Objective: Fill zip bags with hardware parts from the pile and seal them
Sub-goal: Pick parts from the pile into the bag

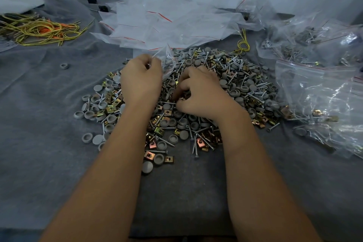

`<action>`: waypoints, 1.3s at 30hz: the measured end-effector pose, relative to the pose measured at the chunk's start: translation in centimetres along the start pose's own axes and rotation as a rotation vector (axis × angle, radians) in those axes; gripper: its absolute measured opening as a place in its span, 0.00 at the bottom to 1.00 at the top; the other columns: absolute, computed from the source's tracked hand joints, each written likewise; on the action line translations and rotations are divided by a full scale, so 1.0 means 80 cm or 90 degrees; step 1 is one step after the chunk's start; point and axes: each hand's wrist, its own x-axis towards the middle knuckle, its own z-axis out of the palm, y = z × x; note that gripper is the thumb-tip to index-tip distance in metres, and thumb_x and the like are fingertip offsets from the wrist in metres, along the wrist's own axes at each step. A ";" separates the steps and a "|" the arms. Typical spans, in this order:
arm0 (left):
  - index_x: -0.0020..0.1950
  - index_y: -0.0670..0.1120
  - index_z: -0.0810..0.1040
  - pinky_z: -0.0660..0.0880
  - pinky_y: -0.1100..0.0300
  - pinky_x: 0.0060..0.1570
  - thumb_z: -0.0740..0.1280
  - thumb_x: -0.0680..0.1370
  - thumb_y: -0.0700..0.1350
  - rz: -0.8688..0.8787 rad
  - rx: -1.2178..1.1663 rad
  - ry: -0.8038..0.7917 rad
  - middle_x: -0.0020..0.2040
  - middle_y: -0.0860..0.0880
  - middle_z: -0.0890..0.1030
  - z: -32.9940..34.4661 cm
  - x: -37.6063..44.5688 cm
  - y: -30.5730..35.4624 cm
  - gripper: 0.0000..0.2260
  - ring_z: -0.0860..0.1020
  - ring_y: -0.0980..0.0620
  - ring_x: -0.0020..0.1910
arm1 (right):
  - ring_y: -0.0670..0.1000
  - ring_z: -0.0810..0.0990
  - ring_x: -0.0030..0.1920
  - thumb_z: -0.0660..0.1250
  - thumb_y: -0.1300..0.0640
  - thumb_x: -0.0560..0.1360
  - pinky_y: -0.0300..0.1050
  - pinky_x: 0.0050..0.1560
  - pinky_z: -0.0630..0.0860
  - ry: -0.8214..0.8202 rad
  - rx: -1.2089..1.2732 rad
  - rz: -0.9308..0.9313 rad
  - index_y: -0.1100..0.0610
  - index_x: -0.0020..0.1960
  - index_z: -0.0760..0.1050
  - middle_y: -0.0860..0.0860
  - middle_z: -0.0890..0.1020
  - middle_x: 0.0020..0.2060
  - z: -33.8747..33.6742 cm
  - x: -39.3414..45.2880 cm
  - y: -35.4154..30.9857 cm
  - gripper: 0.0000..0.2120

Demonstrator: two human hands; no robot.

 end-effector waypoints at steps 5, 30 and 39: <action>0.45 0.44 0.82 0.63 0.57 0.30 0.61 0.78 0.47 -0.004 0.000 -0.003 0.27 0.49 0.70 0.001 0.000 0.001 0.12 0.65 0.51 0.26 | 0.52 0.64 0.62 0.74 0.47 0.70 0.47 0.62 0.55 -0.022 0.011 0.033 0.42 0.45 0.83 0.46 0.74 0.56 -0.006 -0.001 0.002 0.04; 0.54 0.48 0.83 0.62 0.59 0.31 0.62 0.79 0.52 0.094 0.007 -0.100 0.25 0.54 0.70 0.006 -0.004 -0.001 0.13 0.66 0.59 0.25 | 0.46 0.75 0.37 0.69 0.60 0.71 0.47 0.41 0.77 0.318 0.184 0.070 0.54 0.43 0.78 0.44 0.76 0.33 -0.003 0.002 0.001 0.02; 0.50 0.50 0.83 0.66 0.59 0.31 0.60 0.77 0.51 0.142 0.015 -0.123 0.27 0.52 0.74 0.005 -0.009 0.002 0.13 0.69 0.59 0.26 | 0.53 0.75 0.45 0.68 0.54 0.74 0.43 0.43 0.63 0.283 -0.069 0.042 0.53 0.47 0.80 0.47 0.70 0.39 0.002 0.003 -0.001 0.05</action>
